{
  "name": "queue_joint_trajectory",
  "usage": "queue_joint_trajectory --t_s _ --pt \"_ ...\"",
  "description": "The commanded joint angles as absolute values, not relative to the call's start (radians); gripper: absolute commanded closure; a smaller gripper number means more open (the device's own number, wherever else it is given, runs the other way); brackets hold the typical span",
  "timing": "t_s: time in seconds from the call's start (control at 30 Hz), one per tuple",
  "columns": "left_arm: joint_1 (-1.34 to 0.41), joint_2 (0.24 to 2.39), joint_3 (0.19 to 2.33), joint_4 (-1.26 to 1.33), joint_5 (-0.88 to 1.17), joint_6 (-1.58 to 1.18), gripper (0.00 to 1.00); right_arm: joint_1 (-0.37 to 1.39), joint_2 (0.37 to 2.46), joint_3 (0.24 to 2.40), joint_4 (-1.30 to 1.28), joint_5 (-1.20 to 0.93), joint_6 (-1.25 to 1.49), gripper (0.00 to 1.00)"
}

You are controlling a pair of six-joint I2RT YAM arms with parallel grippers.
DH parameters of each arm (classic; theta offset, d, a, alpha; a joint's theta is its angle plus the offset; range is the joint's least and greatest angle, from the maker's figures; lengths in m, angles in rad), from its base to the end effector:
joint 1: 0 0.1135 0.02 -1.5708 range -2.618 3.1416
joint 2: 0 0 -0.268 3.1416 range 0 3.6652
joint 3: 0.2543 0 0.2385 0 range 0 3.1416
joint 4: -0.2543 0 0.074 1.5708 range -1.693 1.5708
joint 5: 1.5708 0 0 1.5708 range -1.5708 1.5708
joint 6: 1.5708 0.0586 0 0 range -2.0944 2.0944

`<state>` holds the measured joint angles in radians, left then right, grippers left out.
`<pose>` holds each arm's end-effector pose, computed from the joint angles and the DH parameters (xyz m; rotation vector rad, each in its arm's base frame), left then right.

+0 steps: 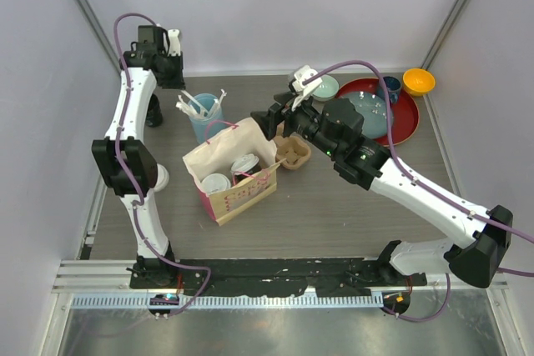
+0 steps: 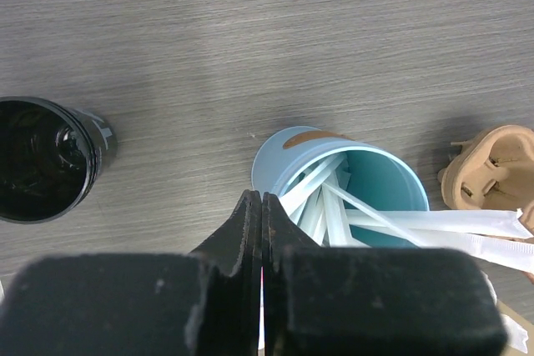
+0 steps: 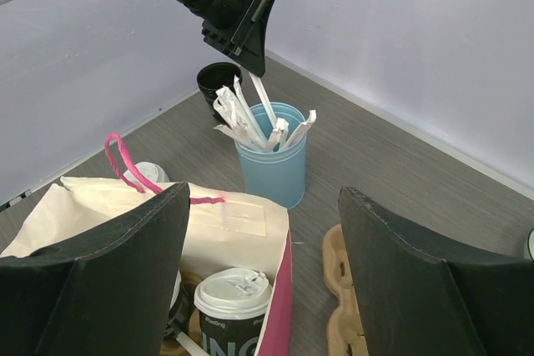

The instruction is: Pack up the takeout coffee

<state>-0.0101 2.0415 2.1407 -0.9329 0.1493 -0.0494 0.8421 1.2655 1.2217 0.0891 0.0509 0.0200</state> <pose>0.4539 -0.0133 0.3372 0.0222 2.4024 -0.2071 0.2054 0.2256 0.4249 -0.5854 1.4471 0.6461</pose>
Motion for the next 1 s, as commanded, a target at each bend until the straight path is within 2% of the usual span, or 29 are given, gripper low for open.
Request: queue_joint_trajectory --t_s 0.0,0.33,0.6,0.67,0.77,0.97 --pt "-0.006 1.985 2.141 -0.916 0.161 -0.052 1.0 0.841 1.239 1.226 0.14 0.04 0.011 0.23" --pt "-0.02 1.855 2.137 -0.93 0.222 -0.025 1.0 0.841 1.216 1.226 0.144 0.012 0.008 0.23" --pt "-0.02 1.743 2.186 -0.983 0.247 -0.005 1.0 0.839 1.2 1.227 0.144 -0.067 -0.02 0.23" --pt "-0.02 1.694 2.194 -1.006 0.265 0.035 1.0 0.841 1.203 1.245 0.147 -0.141 -0.049 0.23" --pt "-0.02 1.619 2.224 -1.035 0.275 0.06 1.0 0.862 1.248 1.365 0.108 -0.225 -0.106 0.23" --pt "-0.02 1.47 2.214 -1.02 0.252 0.084 1.0 0.966 1.465 1.647 0.025 -0.114 -0.408 0.22"
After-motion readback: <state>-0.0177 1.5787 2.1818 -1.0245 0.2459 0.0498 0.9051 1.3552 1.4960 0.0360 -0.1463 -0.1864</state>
